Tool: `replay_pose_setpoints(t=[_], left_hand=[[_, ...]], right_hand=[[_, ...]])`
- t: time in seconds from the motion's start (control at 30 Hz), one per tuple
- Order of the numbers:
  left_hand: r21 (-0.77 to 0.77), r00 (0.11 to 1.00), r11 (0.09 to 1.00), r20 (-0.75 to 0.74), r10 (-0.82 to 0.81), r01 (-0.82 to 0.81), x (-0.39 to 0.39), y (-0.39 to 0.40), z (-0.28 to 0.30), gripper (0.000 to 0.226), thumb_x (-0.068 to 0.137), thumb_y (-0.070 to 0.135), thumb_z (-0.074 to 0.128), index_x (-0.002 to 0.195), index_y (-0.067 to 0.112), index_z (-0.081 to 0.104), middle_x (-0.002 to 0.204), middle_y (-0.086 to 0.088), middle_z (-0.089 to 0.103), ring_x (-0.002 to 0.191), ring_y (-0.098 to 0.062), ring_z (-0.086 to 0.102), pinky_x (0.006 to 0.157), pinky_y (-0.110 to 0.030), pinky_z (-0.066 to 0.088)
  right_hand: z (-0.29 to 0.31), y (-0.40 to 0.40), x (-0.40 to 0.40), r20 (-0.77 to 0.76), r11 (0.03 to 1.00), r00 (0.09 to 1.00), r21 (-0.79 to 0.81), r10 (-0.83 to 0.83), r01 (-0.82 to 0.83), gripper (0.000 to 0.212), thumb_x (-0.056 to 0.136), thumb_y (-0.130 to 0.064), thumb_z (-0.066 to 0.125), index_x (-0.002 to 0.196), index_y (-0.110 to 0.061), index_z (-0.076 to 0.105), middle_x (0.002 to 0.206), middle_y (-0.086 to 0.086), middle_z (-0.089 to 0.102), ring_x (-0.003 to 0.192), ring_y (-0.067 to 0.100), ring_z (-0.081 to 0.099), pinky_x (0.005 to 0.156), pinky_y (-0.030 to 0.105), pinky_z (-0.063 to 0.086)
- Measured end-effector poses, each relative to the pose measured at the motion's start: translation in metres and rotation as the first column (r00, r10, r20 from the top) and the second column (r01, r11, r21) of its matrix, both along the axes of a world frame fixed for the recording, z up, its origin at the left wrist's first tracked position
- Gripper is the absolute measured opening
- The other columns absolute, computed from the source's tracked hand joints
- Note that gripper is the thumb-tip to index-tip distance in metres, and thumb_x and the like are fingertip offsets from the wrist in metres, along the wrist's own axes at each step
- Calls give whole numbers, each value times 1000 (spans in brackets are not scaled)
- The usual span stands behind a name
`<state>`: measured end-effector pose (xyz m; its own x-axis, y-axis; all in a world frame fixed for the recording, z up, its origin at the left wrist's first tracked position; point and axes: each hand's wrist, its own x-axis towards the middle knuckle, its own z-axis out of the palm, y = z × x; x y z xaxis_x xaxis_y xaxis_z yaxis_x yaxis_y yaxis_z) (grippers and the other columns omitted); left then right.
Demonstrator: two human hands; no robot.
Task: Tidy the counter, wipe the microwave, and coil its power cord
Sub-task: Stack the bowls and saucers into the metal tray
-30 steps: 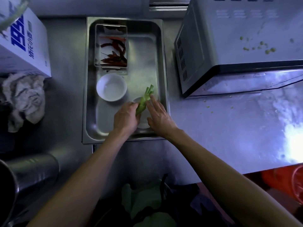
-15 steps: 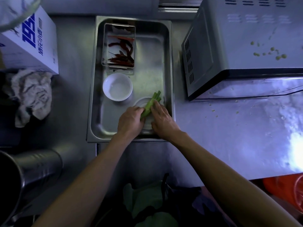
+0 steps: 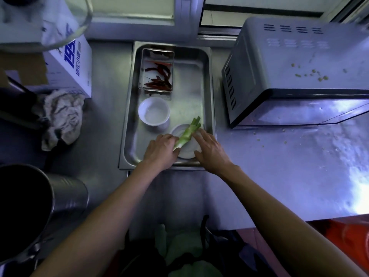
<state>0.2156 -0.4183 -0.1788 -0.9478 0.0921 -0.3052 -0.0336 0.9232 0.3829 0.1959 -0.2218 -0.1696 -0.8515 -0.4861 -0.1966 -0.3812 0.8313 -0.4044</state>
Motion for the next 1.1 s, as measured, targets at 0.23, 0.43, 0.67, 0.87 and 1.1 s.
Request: replay_pose_setpoints(t=[0.23, 0.43, 0.67, 0.87, 1.1], left_hand=[[-7, 998, 1000, -64, -25, 25, 11, 25, 27, 43, 92, 33, 57, 134, 22, 54, 130, -6, 60, 115, -32, 56, 90, -45, 50], [11, 987, 994, -124, -103, 105, 27, 90, 43, 43, 95, 35, 58, 133, 18, 56, 137, -5, 57, 124, -30, 51, 95, -45, 49], [-17, 962, 970, -125, -242, 242, 64, 194, 58, 51, 96, 37, 55, 144, 20, 48, 146, -2, 51, 134, -25, 45, 107, -41, 41], [-38, 899, 914, -166, -405, 405, 91, 297, 74, 53, 98, 41, 51, 147, 22, 44, 150, 0, 46, 134, -24, 43, 108, -36, 39], [-87, 766, 790, -200, -611, 607, 120, 414, 88, 52, 97, 41, 52, 146, 23, 45, 149, -1, 48, 134, -23, 44, 107, -34, 38]], right_hand=[[23, 36, 20, -40, 995, 996, -49, -84, 82, 64, 91, -19, 58, 150, -17, 34, 151, 12, 38, 132, 35, 41, 106, 48, 42], [32, 108, 69, -24, 971, 974, -98, -223, 220, 61, 97, -24, 57, 153, -21, 33, 160, 10, 30, 141, 32, 35, 113, 42, 32], [41, 217, 145, -30, 914, 918, -115, -395, 389, 57, 98, -29, 55, 152, -23, 35, 160, 7, 31, 142, 30, 35, 111, 46, 36], [51, 316, 205, -22, 847, 847, -23, -531, 531, 56, 98, -34, 53, 151, -24, 36, 161, 7, 31, 142, 28, 37, 112, 45, 34], [69, 410, 276, -47, 688, 687, -9, -725, 726, 54, 96, -36, 51, 148, -26, 39, 154, -1, 39, 141, 26, 35, 107, 48, 35]])
